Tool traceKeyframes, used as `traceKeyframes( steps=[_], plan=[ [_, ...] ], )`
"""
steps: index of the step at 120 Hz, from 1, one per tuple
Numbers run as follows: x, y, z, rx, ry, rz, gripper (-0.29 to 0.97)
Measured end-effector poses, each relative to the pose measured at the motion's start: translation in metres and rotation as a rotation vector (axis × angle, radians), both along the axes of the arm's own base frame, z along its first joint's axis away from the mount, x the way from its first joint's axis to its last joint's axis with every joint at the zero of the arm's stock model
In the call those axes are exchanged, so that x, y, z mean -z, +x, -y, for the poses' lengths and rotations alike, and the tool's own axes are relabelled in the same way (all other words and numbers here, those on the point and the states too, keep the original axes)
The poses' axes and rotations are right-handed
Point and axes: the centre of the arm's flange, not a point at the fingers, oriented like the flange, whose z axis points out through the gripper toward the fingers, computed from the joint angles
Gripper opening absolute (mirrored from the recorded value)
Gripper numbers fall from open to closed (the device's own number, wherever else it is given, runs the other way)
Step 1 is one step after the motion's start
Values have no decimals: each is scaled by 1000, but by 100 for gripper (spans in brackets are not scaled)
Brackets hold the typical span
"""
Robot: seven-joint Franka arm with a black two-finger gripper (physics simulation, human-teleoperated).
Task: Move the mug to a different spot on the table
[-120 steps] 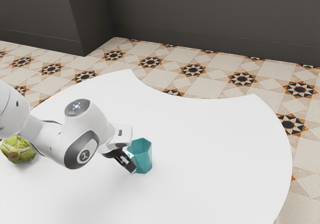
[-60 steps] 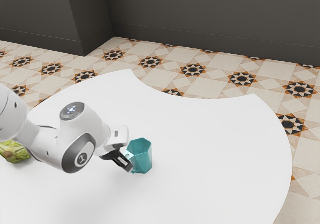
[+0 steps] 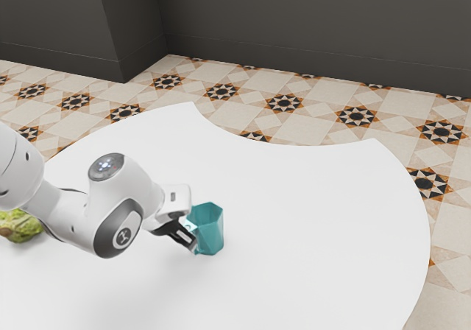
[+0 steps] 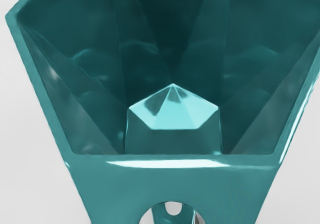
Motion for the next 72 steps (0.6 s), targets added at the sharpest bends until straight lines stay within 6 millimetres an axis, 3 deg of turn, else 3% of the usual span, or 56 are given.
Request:
traceKeyframes(
  steps=[20,72],
  plan=[
    [2,2,-1,-10,0,17,13],
    [-2,9,-1,-16,-1,77,3]
  ],
)
